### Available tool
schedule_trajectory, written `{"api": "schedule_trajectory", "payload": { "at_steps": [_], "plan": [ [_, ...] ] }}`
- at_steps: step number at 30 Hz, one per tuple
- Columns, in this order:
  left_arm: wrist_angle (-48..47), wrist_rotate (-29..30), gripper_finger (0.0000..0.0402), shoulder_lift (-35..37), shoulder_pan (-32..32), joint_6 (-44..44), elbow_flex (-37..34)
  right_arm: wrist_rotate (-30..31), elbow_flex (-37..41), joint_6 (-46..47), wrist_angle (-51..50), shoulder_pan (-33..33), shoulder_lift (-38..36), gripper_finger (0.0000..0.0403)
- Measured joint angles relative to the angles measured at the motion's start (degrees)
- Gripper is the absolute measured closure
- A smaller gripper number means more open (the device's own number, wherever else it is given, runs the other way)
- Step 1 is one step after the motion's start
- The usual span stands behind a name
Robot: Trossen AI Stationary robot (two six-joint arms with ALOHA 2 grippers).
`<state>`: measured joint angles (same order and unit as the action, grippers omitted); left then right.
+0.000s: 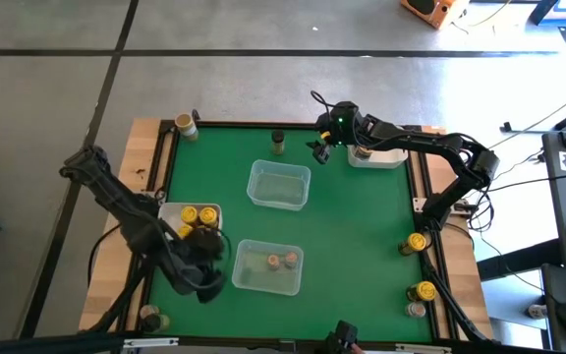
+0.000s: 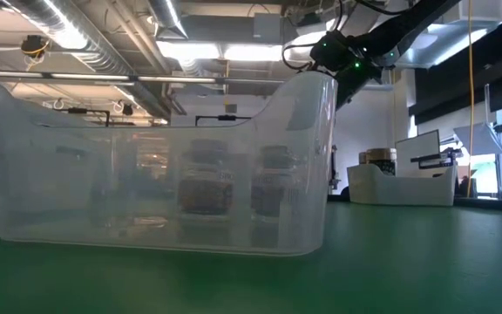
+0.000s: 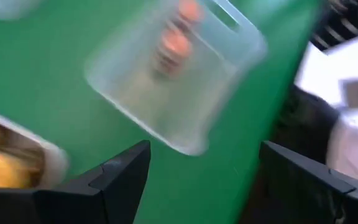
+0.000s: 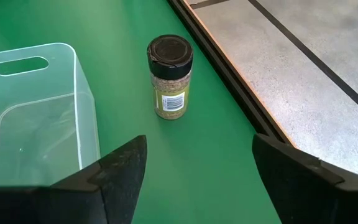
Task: Sort spices by type
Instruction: Put the black spice bottle into the top transparent bin
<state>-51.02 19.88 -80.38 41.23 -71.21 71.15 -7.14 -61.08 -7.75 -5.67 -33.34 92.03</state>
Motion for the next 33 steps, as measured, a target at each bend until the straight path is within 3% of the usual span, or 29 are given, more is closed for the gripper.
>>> {"api": "schedule_trajectory", "payload": {
  "at_steps": [7,11,20,33],
  "plan": [
    [-6.07,-23.81,0.0127,-7.39,2.08,-12.2,2.7,0.0,0.0,0.0,0.94,0.0,0.0,0.0111],
    [-7.35,-32.1,0.0141,-8.84,5.94,-23.27,2.74,0.0,0.0,-0.03,3.06,0.0,0.0,0.0111],
    [-4.96,-34.62,0.0145,-9.18,16.39,-47.05,2.74,0.0,0.0,-0.22,5.97,0.0,0.0,0.0111],
    [-5.71,-34.47,0.0149,-11.58,23.72,-59.59,2.77,0.0,0.0,-0.13,9.05,0.0,0.0,0.0111]
  ]
}}
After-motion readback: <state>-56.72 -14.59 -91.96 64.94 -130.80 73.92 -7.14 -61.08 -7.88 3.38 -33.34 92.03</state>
